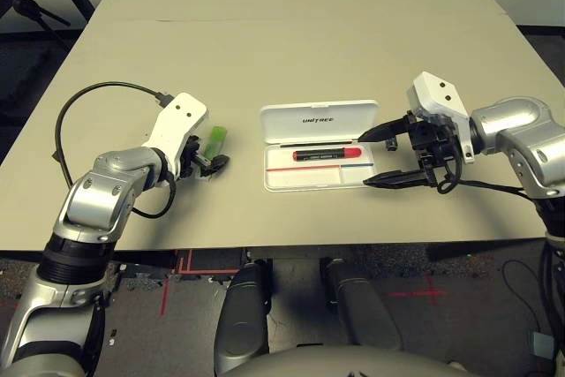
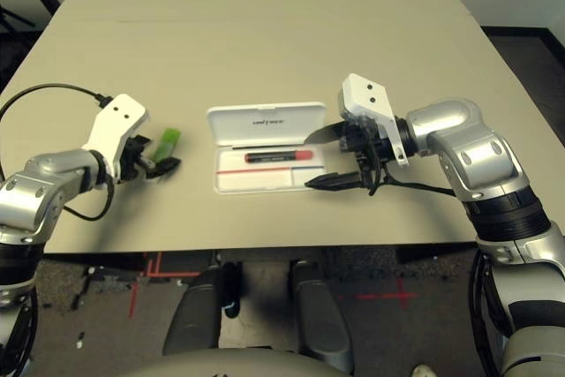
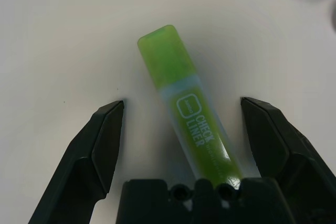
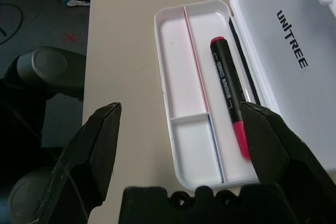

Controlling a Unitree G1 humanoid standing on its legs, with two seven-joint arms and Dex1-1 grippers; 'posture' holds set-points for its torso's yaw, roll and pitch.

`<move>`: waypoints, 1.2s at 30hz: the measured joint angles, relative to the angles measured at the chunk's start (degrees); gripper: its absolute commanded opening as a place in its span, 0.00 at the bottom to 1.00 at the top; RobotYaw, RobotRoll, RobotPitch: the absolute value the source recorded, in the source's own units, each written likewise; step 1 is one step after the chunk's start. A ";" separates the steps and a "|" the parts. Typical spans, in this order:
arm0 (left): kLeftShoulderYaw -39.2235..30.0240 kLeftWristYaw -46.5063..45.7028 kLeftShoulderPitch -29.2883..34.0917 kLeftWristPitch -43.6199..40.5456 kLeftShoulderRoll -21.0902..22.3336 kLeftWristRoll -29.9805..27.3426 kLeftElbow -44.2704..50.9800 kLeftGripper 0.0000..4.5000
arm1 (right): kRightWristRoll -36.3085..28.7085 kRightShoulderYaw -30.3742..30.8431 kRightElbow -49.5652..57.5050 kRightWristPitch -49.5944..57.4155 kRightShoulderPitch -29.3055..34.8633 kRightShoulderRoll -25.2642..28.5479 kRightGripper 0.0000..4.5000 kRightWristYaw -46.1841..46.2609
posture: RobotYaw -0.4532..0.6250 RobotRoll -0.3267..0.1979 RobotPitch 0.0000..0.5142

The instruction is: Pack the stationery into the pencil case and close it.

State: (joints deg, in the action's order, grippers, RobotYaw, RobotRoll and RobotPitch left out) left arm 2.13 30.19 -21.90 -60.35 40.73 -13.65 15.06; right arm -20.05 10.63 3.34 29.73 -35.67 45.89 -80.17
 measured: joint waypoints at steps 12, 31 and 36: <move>0.14 0.13 -1.36 -3.14 -1.83 -0.83 -0.48 0.53 | 0.09 0.03 -0.03 -1.34 0.00 -0.01 1.00 0.37 | 0.43 0.62 0.41; 0.06 18.46 1.00 18.97 12.40 -0.86 -8.34 0.24 | 1.66 0.03 -4.11 -5.29 -0.58 -1.35 1.00 1.14 | 0.44 0.62 0.40; 0.31 25.43 2.84 19.87 13.78 -4.00 -1.57 0.24 | 2.18 0.03 -5.64 -6.43 -1.14 -1.63 1.00 1.14 | 0.45 0.62 0.40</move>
State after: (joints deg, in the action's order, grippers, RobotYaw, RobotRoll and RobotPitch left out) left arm 2.44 55.61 -19.06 -40.49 54.51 -17.64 13.50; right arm -17.87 10.65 -2.30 23.30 -36.81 44.26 -79.03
